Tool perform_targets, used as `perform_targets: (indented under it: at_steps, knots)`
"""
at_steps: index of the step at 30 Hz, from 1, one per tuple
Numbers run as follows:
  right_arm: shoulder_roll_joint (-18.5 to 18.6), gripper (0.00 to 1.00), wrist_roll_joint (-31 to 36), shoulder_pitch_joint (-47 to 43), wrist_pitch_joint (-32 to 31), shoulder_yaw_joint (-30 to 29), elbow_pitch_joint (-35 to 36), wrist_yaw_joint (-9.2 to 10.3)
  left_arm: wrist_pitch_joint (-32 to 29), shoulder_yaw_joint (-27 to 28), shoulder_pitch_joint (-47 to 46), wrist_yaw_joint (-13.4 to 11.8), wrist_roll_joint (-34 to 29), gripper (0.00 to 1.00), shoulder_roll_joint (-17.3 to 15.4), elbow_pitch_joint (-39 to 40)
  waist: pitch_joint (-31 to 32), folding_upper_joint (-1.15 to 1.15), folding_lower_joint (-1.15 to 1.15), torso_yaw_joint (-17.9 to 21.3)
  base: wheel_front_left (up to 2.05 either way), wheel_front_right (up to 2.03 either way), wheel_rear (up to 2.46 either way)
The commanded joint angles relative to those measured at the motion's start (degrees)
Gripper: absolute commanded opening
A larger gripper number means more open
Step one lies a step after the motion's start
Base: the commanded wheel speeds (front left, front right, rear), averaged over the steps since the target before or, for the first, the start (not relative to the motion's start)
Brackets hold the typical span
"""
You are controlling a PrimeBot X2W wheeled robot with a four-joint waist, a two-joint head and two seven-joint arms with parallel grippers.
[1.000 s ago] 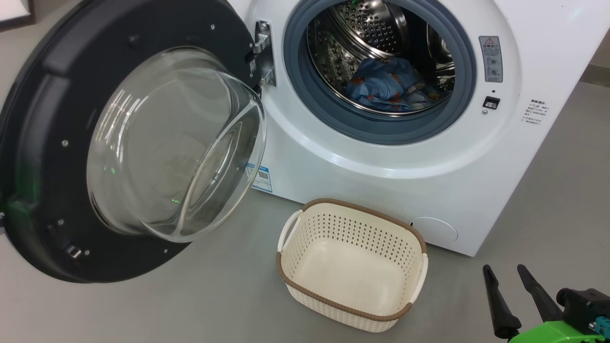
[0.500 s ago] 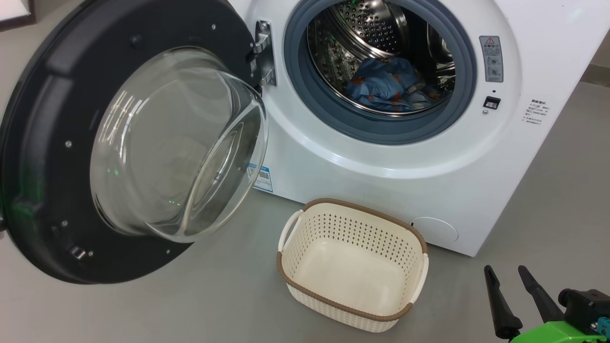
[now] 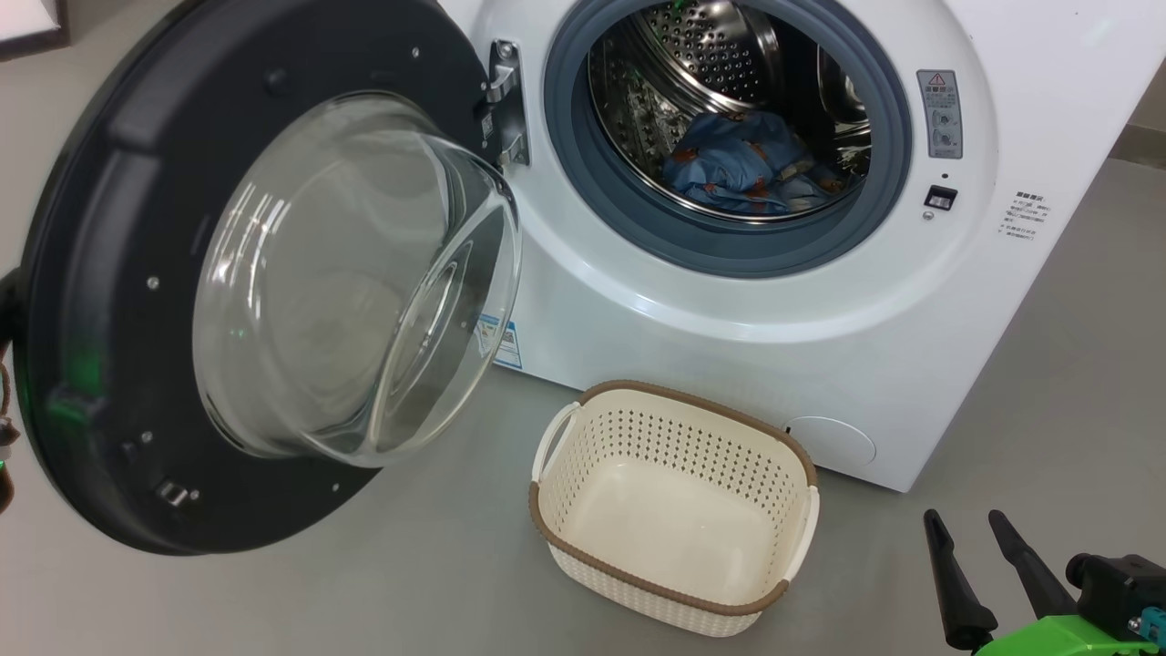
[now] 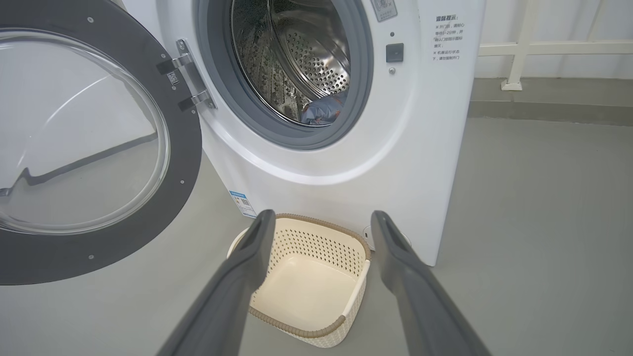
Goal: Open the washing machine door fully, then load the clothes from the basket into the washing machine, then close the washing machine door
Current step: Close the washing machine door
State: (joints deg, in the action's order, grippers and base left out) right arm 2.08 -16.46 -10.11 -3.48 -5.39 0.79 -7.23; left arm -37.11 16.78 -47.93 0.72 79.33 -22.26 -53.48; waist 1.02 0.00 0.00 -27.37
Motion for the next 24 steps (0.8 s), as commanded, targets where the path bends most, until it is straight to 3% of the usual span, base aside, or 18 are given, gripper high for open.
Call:
perform_targets:
  at_steps: [1, 11, 24]
  knots:
    - [0.8, 1.0, -0.3, 1.3, 0.2, 1.5, 1.4, -0.25, -1.9, 0.2, -0.6, 0.4, 0.8, 0.0, -1.7, 2.1, 0.0, 0.0, 0.0, 0.0, 0.0, 0.0, 0.0]
    - [0.8, 1.0, -0.4, 1.1, -0.1, 1.5, 1.2, -0.25, -10.0, 0.4, 0.7, -0.3, 4.2, 0.0, -0.6, 6.5, -0.1, 0.0, 0.0, 0.2, 0.0, 0.0, 0.0]
    - [0.8, 1.0, -0.7, 1.6, 0.0, 2.4, 0.5, -0.25, -17.1, 0.0, 4.4, -3.3, 7.3, 0.0, 2.6, 15.5, -0.1, 0.0, 0.0, 1.6, 0.0, 0.0, 0.0]
